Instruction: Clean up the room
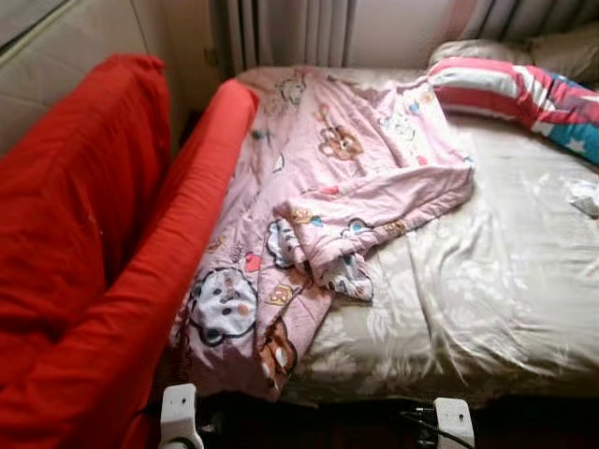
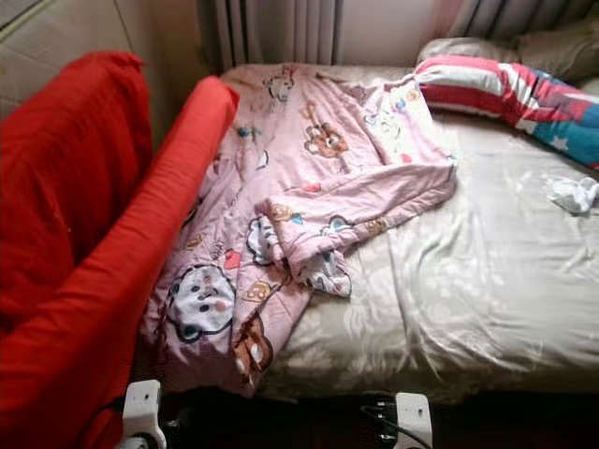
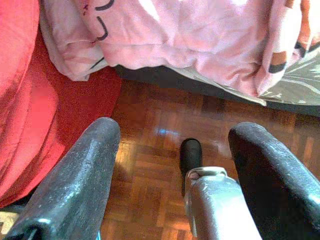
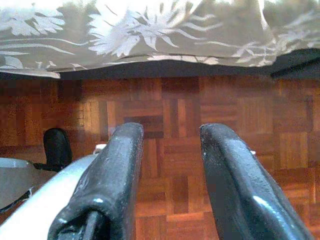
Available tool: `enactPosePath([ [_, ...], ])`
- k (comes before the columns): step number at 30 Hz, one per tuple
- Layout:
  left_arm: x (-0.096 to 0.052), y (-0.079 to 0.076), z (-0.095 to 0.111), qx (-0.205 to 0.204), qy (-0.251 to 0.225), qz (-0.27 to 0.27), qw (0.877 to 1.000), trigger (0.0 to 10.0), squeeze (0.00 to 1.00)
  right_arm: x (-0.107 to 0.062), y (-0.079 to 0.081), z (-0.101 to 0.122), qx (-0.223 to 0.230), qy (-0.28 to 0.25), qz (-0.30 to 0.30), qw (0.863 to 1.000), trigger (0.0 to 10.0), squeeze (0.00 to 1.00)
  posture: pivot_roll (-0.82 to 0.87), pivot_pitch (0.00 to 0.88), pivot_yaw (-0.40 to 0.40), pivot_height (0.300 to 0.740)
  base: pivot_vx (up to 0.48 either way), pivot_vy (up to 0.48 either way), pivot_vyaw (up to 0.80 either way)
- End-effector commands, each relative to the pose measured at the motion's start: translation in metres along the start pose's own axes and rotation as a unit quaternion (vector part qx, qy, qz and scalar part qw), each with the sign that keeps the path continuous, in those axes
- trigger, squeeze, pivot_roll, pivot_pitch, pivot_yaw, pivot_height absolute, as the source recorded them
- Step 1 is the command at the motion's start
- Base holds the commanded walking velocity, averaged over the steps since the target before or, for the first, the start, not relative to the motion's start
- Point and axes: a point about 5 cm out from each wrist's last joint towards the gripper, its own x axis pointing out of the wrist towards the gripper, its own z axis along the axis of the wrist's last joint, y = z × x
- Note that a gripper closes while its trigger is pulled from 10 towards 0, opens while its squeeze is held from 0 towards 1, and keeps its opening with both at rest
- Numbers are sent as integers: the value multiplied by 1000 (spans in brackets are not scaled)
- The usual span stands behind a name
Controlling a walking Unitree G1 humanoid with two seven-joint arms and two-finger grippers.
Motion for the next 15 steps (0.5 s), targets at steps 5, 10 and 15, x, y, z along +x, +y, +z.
enactPosePath([
  [5,-2,2,-7,4,11,0,1000,10000,0,-1,-1,-6,-1,9,-2,1000,10000,0,-16,146,4,740,0,0,0],
  [10,-1,1,-4,6,5,-2,1000,10000,0,-1,-1,-6,2,10,-3,1000,10000,0,-12,151,4,740,0,0,0],
  [15,-1,1,-2,7,2,-3,1000,10000,0,-1,-1,-6,4,9,-3,1000,10000,0,-10,153,4,740,0,0,0],
])
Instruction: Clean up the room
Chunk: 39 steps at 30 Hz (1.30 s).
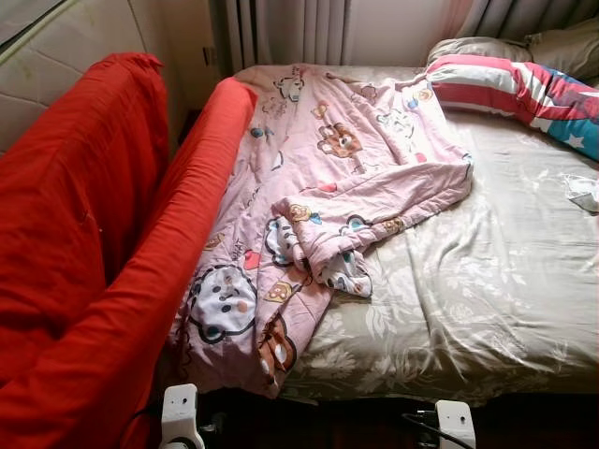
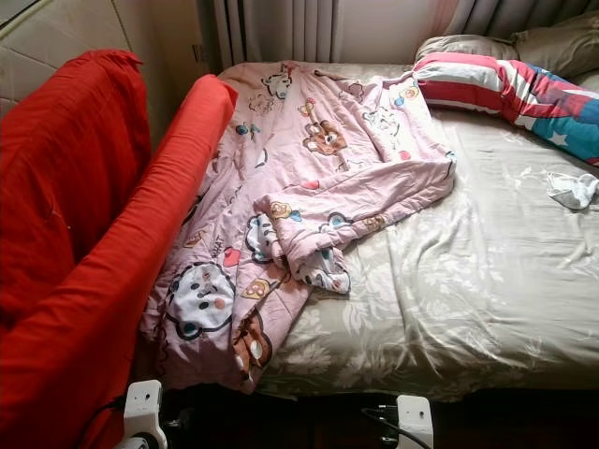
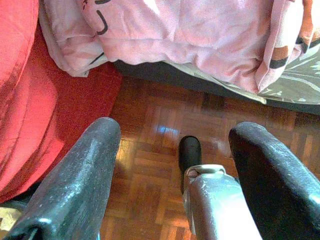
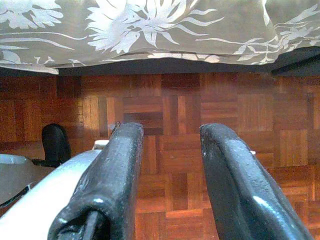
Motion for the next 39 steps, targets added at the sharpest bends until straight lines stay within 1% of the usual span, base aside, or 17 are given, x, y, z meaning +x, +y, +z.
enactPosePath([
  [1,-1,1,-3,7,3,1,1000,10000,0,-1,0,-5,6,8,-2,1000,10000,0,-10,154,4,740,240,0,0],
  [9,-1,1,-1,11,-2,2,1000,10000,0,-1,0,-5,6,8,-2,1000,10000,0,-11,156,4,740,214,0,0],
  [29,0,-2,1,14,-10,-2,1000,10000,0,-1,-2,-5,12,6,-4,1000,10000,0,-10,160,-1,740,317,0,0],
  [32,0,-2,1,13,-11,-1,1000,10000,0,-1,-2,-5,15,3,-5,1000,10000,0,-10,160,0,740,0,0,0],
  [34,0,-2,1,13,-12,-1,1000,10000,0,-1,-2,-3,8,-3,-4,1000,10000,0,-12,161,0,740,0,0,0],
  [36,0,-2,2,13,-13,-1,1000,10000,0,-1,-1,-2,18,-14,1,1000,10000,0,-13,160,0,740,0,0,0],
  [39,0,-3,1,13,-13,-1,1000,10000,0,-1,-1,0,17,-21,2,1000,10000,0,-12,160,-1,740,0,0,677],
])
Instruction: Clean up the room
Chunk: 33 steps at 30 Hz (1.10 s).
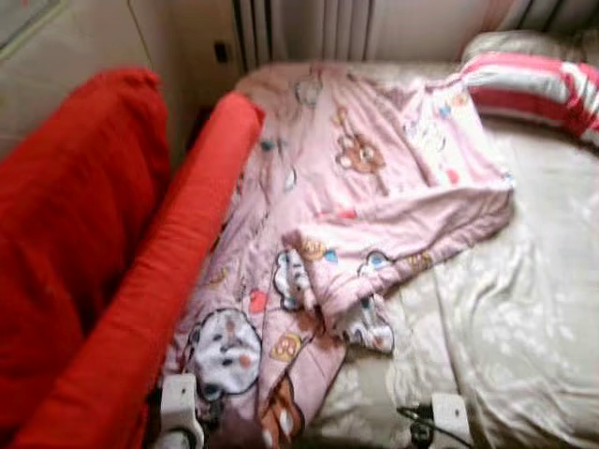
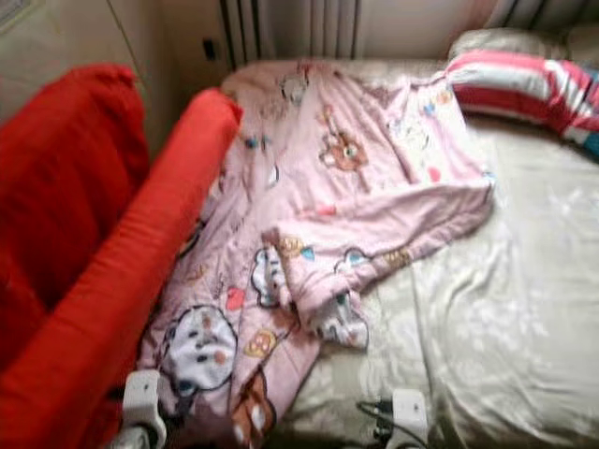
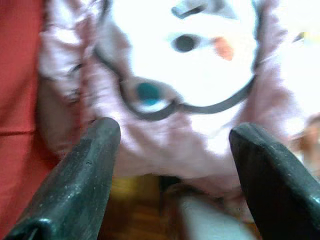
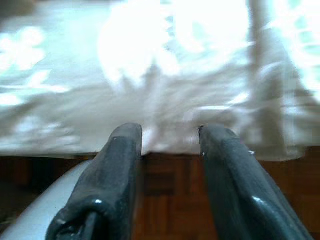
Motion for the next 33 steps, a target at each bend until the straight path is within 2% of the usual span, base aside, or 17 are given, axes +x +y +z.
enactPosePath([
  [1,-5,11,-13,8,21,14,1000,10000,0,-2,4,-7,8,6,5,1000,10000,0,-12,160,-1,740,0,0,800],
  [5,-5,11,-12,9,19,13,1000,10000,0,-2,4,-7,17,2,5,1000,10000,0,-12,160,-2,740,0,0,558],
  [8,-3,10,-3,11,-4,6,1000,10000,0,-2,4,-6,27,-8,1,1000,10000,0,-21,158,-2,740,0,0,0],
  [11,-1,9,9,3,-33,3,999,10000,0,-2,4,-4,29,-20,1,999,10000,0,-25,155,-4,740,0,0,0],
  [16,3,2,36,-1,-109,-24,994,10000,0,-4,2,0,39,-54,0,998,10000,0,-31,147,-9,740,0,0,0],
  [17,3,0,43,-3,-129,-30,991,10000,0,1,3,33,32,-121,4,992,10000,0,-34,144,-12,740,0,0,0],
  [18,2,-1,53,-6,-161,-39,986,10000,0,0,3,81,20,-222,10,975,10000,0,-36,143,-13,740,0,0,0],
  [19,1,-1,57,-6,-174,-42,984,10000,0,-2,2,94,14,-254,12,967,10000,0,-37,143,-13,740,0,0,0],
  [25,-6,1,59,-13,-214,-46,976,10000,0,-15,3,112,-9,-341,17,940,10000,0,-51,139,-21,740,0,0,0],
  [30,-9,2,58,-14,-224,-48,973,10000,0,-15,4,110,-5,-346,20,938,10000,0,-53,136,-21,740,0,0,0],
  [33,-9,1,57,-14,-226,-50,973,10000,0,-14,9,106,-12,-335,27,942,10000,0,-50,132,-20,740,0,0,0],
])
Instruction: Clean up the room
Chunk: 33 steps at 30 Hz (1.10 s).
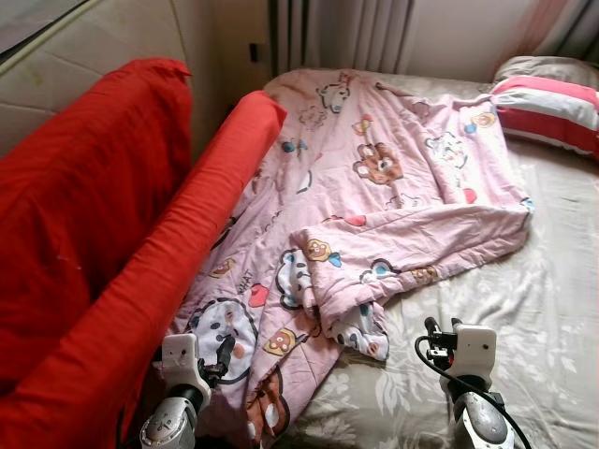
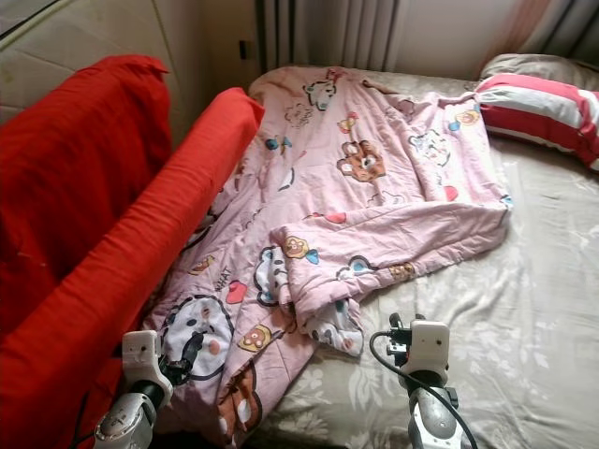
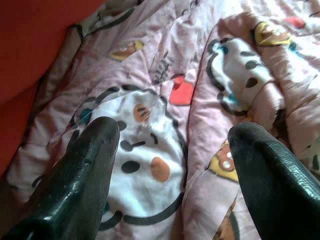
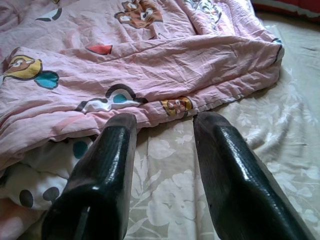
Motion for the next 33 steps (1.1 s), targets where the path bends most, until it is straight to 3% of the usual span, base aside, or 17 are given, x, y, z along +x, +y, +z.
enactPosePath([
  [1,-6,4,-4,-5,-2,9,1000,10000,0,-3,7,-8,1,20,11,1000,10000,0,-44,130,-21,740,0,0,0],
  [11,2,3,4,-5,-9,7,1000,10000,0,1,17,-6,-1,29,24,999,10000,0,-41,146,-22,701,0,0,0],
  [20,4,2,7,-8,-9,6,1000,10000,0,1,21,-9,0,45,28,999,10000,0,-36,163,-23,636,0,0,0],
  [33,9,-3,11,-22,-15,0,1000,10000,0,2,25,-8,9,47,40,998,10000,0,-36,173,-27,636,0,0,0],
])
